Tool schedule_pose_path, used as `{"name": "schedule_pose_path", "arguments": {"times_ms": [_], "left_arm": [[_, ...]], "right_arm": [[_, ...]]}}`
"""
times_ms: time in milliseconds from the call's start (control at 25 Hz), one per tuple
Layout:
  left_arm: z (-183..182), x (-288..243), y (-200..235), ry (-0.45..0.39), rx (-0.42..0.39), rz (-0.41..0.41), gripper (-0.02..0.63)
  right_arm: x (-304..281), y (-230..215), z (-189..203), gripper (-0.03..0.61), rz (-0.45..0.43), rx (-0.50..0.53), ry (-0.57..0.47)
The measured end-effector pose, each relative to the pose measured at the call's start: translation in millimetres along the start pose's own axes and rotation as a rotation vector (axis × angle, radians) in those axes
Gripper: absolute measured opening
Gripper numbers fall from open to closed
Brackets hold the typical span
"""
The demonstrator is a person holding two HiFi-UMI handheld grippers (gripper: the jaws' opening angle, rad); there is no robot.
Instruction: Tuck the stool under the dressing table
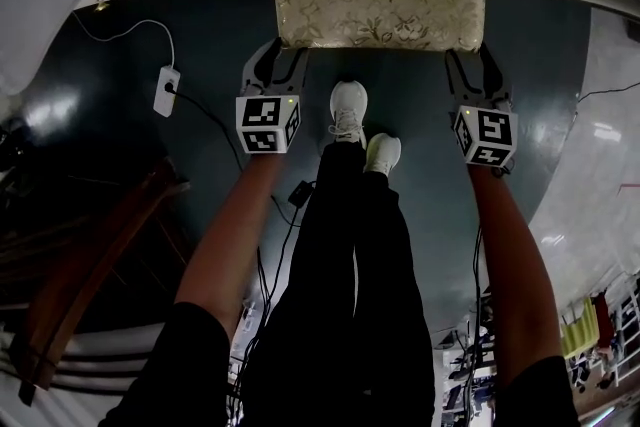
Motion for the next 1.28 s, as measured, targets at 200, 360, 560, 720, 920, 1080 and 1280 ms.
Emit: {"name": "schedule_pose_path", "arguments": {"times_ms": [200, 360, 560, 720, 920, 1080, 1280], "left_arm": [[0.7, 1.7, -0.8, 0.000, 0.014, -0.022, 0.193], [1.0, 0.0, 0.0, 0.007, -0.004, 0.003, 0.193], [-0.2, -1.2, 3.7, -0.022, -0.004, 0.005, 0.193], [-5.3, 0.0, 9.2, -0.029, -0.024, 0.021, 0.193], [-5.8, 0.7, 11.8, -0.036, -0.022, 0.040, 0.193], [-3.9, 1.2, 12.3, -0.052, -0.024, 0.045, 0.193], [-3.1, 2.6, 6.4, -0.041, -0.002, 0.075, 0.193]], "right_arm": [[2.8, 1.5, 2.3, 0.241, 0.020, -0.015, -0.020], [1.5, 0.8, 3.2, 0.241, 0.015, -0.021, -0.030], [3.2, 0.6, 3.9, 0.242, -0.013, -0.030, -0.037], [8.1, 3.6, 4.0, 0.244, -0.024, -0.028, -0.039], [9.0, 6.3, 3.9, 0.245, -0.001, -0.036, -0.046], [5.3, 5.3, 2.9, 0.245, -0.014, -0.025, -0.053], [4.1, 0.6, -1.1, 0.244, 0.013, -0.030, -0.063]]}}
Point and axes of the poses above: the fingertips, and each gripper's own axes: x backward along the fingers, y to its left, z out of its underside, the point moved 4 cm from there along x, backward along the fingers, and after that the axes turned 14 degrees about z, right-handed, at the moved point
